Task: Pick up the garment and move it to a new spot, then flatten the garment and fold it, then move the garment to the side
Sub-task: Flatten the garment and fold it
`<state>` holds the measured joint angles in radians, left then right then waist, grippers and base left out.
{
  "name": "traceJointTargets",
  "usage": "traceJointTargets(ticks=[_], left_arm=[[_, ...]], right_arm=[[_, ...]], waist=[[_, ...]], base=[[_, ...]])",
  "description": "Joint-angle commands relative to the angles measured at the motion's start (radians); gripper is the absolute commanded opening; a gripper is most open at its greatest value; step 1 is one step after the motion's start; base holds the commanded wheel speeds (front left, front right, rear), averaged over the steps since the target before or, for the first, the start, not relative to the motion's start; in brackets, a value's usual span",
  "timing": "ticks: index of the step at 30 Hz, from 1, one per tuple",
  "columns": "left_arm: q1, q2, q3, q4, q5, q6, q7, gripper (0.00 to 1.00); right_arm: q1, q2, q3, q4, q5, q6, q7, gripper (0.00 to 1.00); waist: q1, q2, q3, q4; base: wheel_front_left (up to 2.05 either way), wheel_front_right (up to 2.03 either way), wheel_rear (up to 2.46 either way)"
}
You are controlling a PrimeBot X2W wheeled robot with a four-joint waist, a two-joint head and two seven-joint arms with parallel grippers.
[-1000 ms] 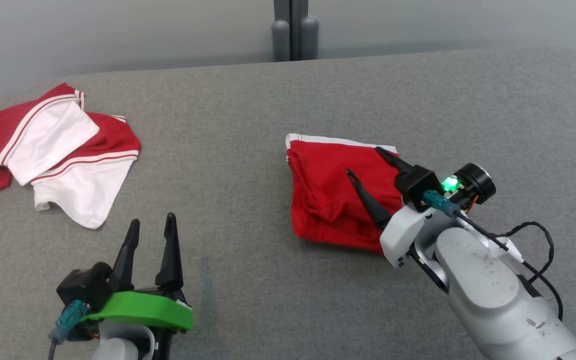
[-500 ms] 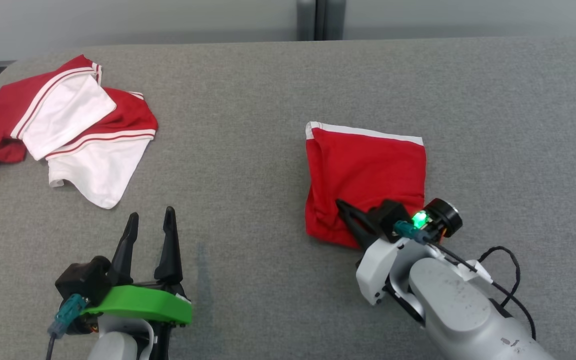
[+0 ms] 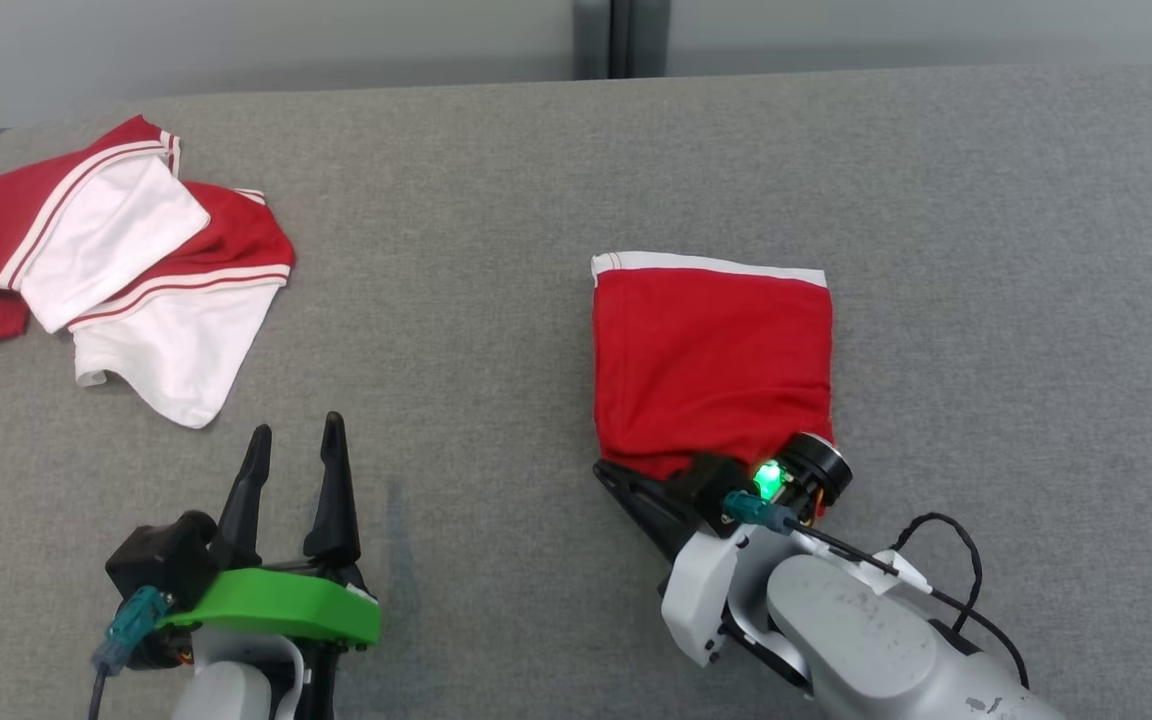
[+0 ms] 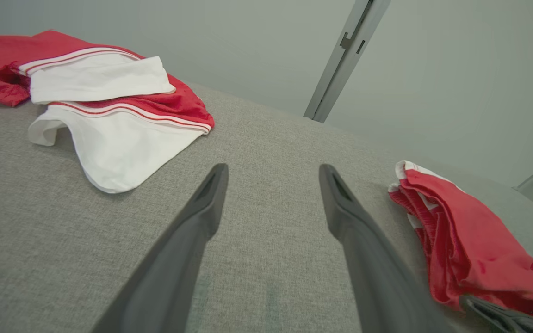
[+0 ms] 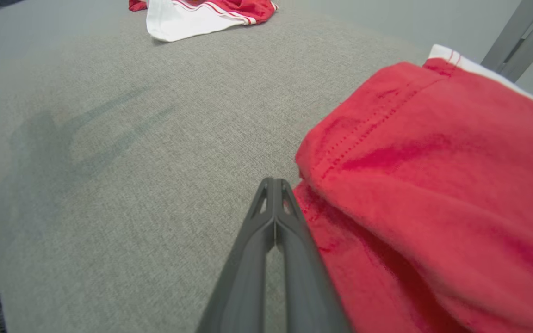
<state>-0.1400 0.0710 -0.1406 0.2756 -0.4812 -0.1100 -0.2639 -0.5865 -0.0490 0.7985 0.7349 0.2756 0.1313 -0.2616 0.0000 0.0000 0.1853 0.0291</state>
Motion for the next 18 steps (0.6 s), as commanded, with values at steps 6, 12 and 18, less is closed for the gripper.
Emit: traceJointTargets(ticks=[6, 12, 18], left_arm=[[0.0, 0.003, 0.025, 0.001, 0.032, -0.004, -0.001, 1.0], [0.022, 0.004, 0.018, 0.003, 0.105, 0.002, -0.001, 1.0], [0.056, -0.01, 0.021, 0.004, 0.092, 0.008, -0.001, 1.0]], right_arm=[[-0.011, -0.003, -0.026, -0.092, 0.018, -0.001, -0.005, 0.0], [0.061, -0.003, -0.268, -0.214, -0.049, -0.001, -0.005, 1.0], [0.167, -0.003, -0.518, -0.244, -0.117, -0.001, -0.005, 1.0]], waist=[[0.0, 0.0, -0.048, -0.049], [0.0, 0.0, -0.114, -0.103], [0.0, 0.0, -0.151, -0.13]], base=[[0.0, 0.0, 0.0], [0.0, 0.0, 0.0], [0.0, 0.0, 0.0]])
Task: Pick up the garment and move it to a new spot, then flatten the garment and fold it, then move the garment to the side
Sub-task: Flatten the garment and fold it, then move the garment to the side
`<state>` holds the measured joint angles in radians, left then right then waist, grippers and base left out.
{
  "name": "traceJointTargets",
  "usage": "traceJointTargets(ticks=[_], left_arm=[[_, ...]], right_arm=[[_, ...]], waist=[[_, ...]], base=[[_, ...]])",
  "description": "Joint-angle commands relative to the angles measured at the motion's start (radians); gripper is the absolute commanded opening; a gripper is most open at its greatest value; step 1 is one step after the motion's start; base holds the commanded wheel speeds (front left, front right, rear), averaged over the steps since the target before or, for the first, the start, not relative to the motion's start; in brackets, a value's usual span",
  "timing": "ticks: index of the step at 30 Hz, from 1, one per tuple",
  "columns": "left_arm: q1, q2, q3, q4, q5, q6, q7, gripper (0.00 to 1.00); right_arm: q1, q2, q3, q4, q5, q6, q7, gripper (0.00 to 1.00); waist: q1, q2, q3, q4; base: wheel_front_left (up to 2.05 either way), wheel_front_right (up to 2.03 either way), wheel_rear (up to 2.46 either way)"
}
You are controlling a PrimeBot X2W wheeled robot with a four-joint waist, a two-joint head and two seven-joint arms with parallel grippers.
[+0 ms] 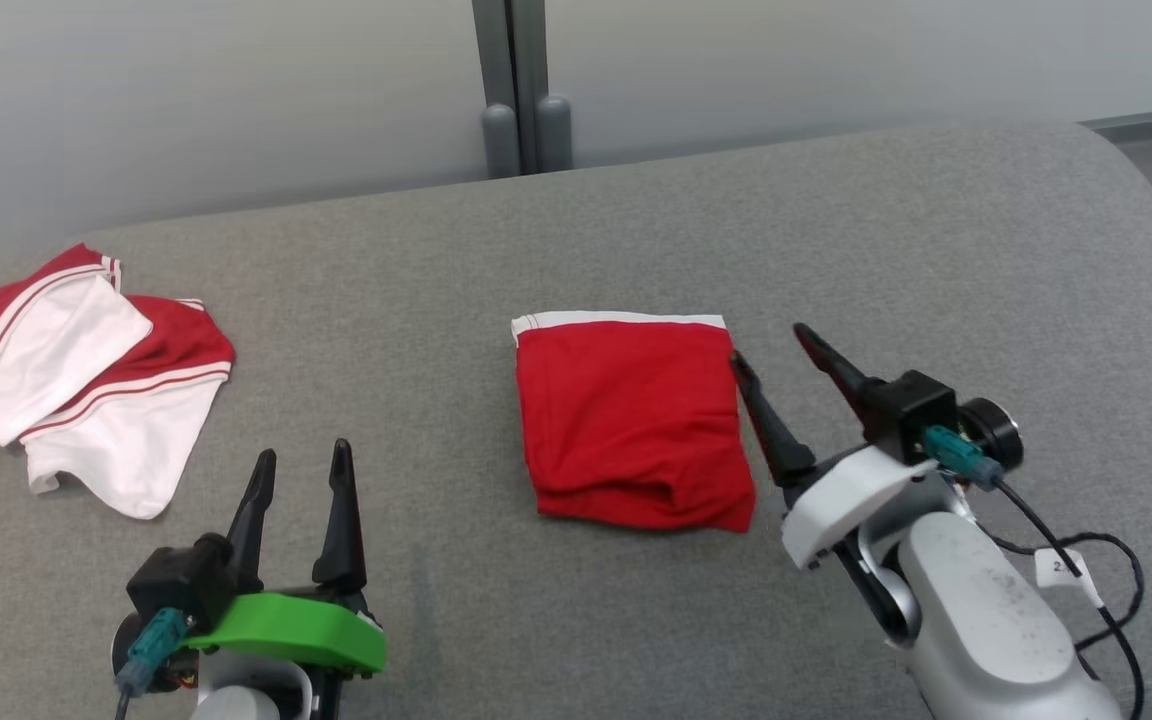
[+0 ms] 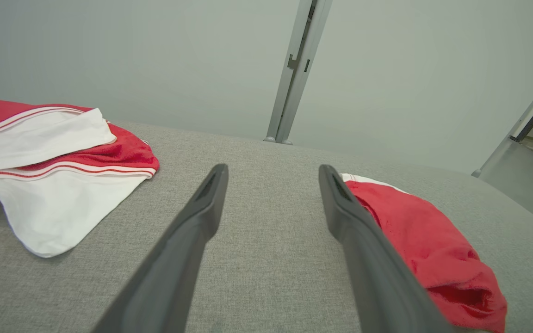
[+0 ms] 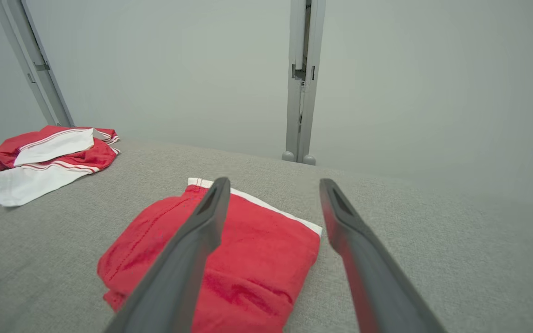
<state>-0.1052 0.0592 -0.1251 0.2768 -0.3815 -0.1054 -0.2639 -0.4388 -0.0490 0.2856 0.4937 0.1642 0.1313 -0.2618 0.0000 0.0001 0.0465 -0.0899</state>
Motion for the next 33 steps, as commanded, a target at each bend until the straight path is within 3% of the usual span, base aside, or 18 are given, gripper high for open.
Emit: traceJointTargets(ticks=[1, 11, 20, 33], left_arm=[[0.028, 0.001, 0.009, 0.002, -0.008, 0.005, -0.001, 1.0], [0.106, -0.005, 0.053, -0.004, -0.027, 0.017, -0.001, 1.0], [0.163, -0.008, 0.072, -0.024, -0.034, 0.024, -0.001, 1.0], [0.146, -0.008, 0.067, -0.021, -0.037, 0.028, -0.001, 1.0]], right_arm=[[0.037, -0.003, -0.039, -0.01, -0.012, -0.001, -0.005, 1.0], [0.187, -0.003, -0.215, -0.072, -0.028, -0.001, -0.005, 1.0], [0.268, -0.003, -0.206, -0.096, 0.01, -0.001, -0.005, 1.0], [0.25, -0.003, -0.192, -0.083, 0.006, -0.001, -0.005, 1.0]], waist=[[0.0, -0.0001, -0.016, -0.014], [0.0, -0.0001, -0.035, -0.033], [0.0, -0.0001, -0.039, -0.025], [0.0, -0.0001, -0.027, -0.008]], base=[[0.0, 0.0, 0.0], [0.0, 0.0, 0.0], [0.0, 0.0, 0.0], [0.0, 0.0, 0.0]])
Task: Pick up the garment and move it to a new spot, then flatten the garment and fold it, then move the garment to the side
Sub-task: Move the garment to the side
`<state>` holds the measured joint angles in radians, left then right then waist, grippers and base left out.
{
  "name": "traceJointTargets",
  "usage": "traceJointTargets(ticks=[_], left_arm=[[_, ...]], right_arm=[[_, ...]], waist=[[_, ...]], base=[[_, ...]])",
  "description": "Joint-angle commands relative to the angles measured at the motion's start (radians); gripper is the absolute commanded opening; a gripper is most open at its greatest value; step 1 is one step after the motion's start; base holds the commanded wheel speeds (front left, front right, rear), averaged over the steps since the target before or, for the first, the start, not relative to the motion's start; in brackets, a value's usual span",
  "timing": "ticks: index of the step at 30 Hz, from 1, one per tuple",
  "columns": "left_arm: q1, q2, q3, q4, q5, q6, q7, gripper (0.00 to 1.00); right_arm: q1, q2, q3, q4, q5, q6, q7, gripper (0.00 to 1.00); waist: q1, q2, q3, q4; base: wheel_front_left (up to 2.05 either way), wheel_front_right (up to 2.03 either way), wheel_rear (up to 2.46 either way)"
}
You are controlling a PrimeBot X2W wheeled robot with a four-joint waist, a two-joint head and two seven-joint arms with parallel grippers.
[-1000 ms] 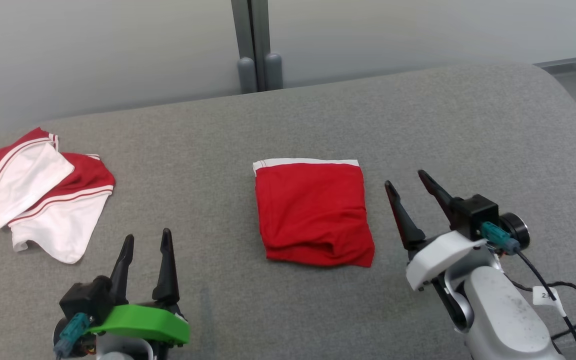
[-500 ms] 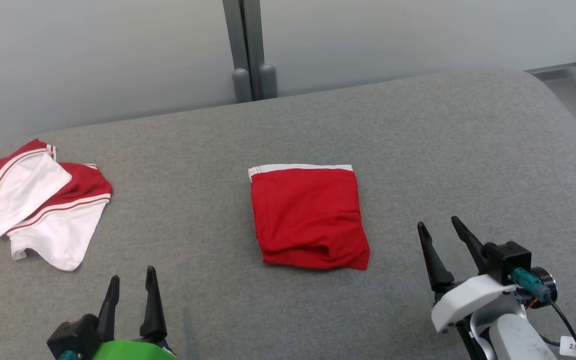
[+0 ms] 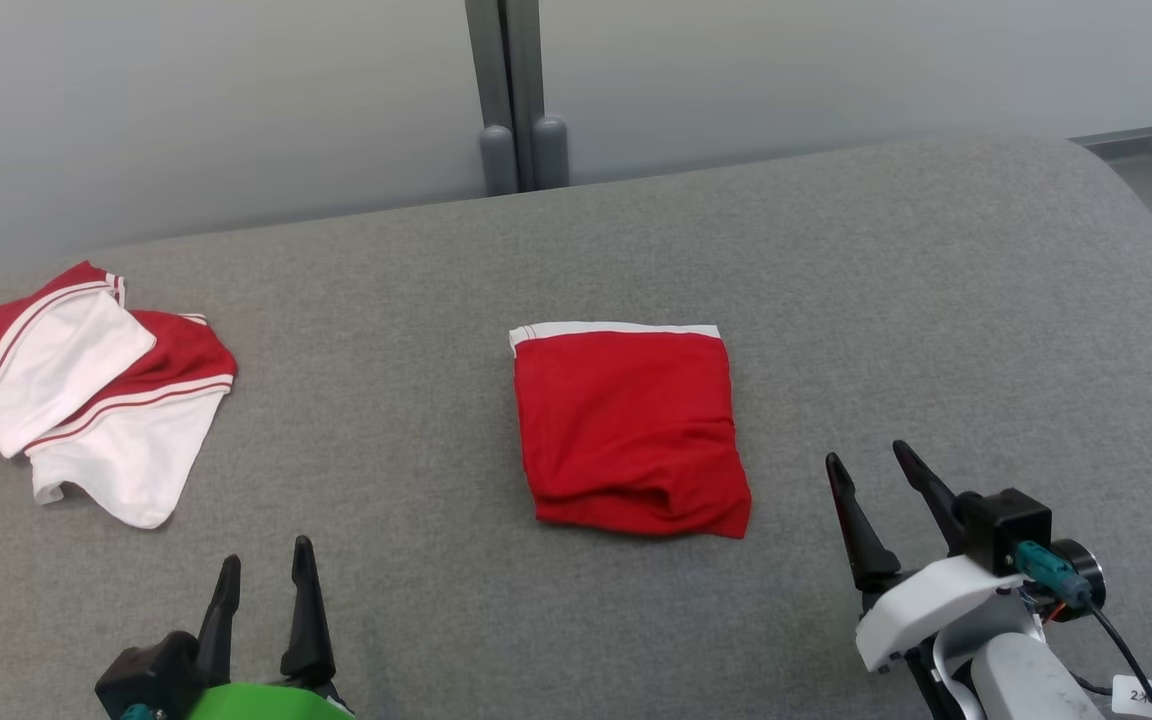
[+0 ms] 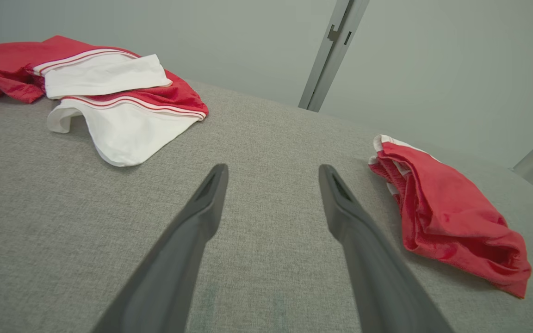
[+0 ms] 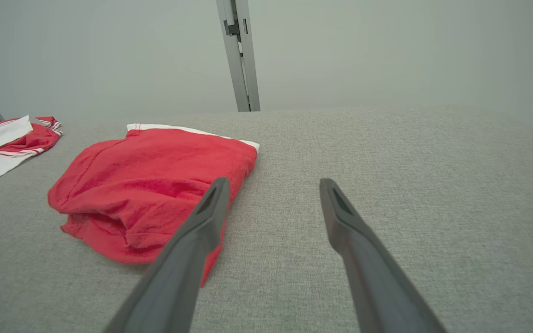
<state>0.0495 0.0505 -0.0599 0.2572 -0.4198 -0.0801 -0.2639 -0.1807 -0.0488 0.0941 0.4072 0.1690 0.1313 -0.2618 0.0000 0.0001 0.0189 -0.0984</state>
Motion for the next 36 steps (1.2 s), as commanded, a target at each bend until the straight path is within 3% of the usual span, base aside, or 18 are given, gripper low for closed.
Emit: traceJointTargets(ticks=[1, 6, 10, 23, 36], left_arm=[[-0.01, 0.0, 0.001, -0.002, 0.002, 0.003, -0.001, 1.0], [-0.02, 0.0, -0.003, -0.006, 0.001, 0.003, -0.001, 1.0], [-0.032, 0.001, -0.01, -0.004, 0.007, 0.0, -0.001, 1.0], [-0.077, 0.001, -0.029, 0.007, -0.001, -0.008, -0.001, 1.0], [-0.118, 0.001, -0.028, -0.015, 0.011, -0.014, -0.001, 1.0]], right_arm=[[-0.013, -0.003, 0.001, 0.006, 0.003, -0.001, -0.005, 1.0], [-0.088, -0.003, -0.001, 0.029, -0.037, -0.001, 0.001, 1.0], [-0.183, -0.003, -0.008, 0.063, -0.082, -0.001, 0.068, 1.0], [-0.373, -0.041, 0.004, 0.235, 0.029, -0.001, 0.404, 1.0], [-0.441, -0.041, 0.083, 0.38, 0.133, -0.001, 0.475, 1.0]], waist=[[0.0, -0.0001, 0.001, 0.001], [0.0, -0.0001, 0.013, 0.008], [0.0, -0.0001, 0.027, 0.022], [0.0, -0.0001, 0.105, 0.128], [0.0, -0.0001, 0.201, 0.188]], base=[[0.0, 0.0, 0.0], [0.0, 0.0, 0.0], [0.0, 0.0, 0.0], [0.0, 0.0, 0.0], [0.0, 0.0, 0.0]])
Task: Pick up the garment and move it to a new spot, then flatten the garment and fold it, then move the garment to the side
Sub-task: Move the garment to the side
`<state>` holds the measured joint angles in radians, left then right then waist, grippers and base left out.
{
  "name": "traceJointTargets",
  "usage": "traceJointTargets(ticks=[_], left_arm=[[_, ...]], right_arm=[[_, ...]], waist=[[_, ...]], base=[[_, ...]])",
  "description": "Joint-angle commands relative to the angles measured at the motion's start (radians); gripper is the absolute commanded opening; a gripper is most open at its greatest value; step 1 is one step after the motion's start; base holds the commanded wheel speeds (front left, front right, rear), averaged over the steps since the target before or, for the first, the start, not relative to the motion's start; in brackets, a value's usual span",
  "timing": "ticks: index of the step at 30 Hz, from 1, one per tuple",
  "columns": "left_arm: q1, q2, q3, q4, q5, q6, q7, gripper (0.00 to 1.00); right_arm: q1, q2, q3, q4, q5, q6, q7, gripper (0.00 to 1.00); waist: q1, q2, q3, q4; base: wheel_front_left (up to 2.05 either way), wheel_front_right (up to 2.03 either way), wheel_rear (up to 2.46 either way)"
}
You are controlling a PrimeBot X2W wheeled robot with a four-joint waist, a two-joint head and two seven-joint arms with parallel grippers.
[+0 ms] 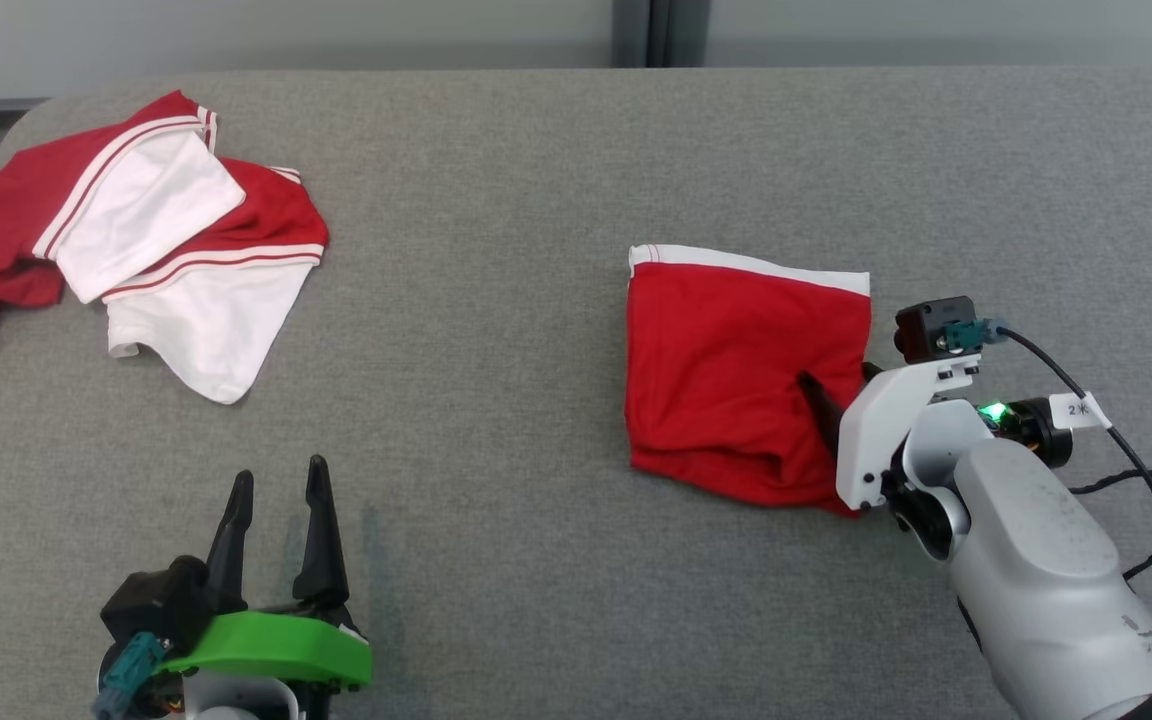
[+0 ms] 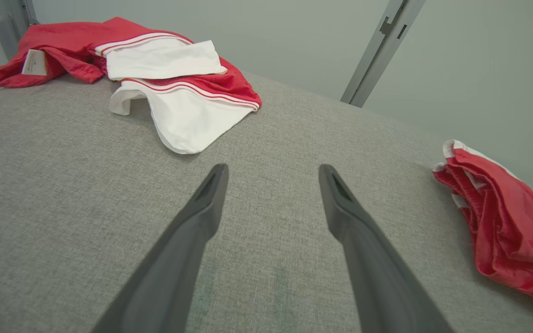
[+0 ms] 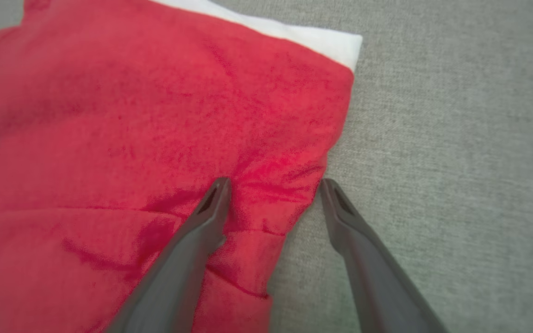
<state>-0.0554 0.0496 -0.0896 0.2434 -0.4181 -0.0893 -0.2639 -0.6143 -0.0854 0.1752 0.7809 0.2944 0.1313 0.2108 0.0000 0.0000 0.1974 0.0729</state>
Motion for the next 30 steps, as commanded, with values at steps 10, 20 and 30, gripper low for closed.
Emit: traceJointTargets(ticks=[10, 20, 30], left_arm=[[-0.069, 0.002, -0.028, -0.005, 0.046, -0.024, -0.001, 1.0], [-0.115, 0.021, -0.037, -0.038, 0.084, -0.034, -0.001, 1.0], [-0.151, 0.077, -0.073, -0.078, 0.104, -0.036, 0.038, 1.0]], right_arm=[[-0.099, -0.031, 0.055, 0.07, -0.022, -0.002, -0.096, 0.0], [-0.183, -0.099, 0.048, 0.097, -0.038, -0.002, -0.194, 0.0], [-0.214, -0.119, -0.024, 0.142, -0.021, -0.001, -0.277, 0.0]], waist=[[0.0, 0.0, 0.067, -0.034], [0.0, 0.0, 0.121, -0.224], [0.0, 0.0, 0.183, -0.451]], base=[[0.0, 0.0, 0.0], [0.0, 0.0, 0.0], [0.0, 0.0, 0.0]])
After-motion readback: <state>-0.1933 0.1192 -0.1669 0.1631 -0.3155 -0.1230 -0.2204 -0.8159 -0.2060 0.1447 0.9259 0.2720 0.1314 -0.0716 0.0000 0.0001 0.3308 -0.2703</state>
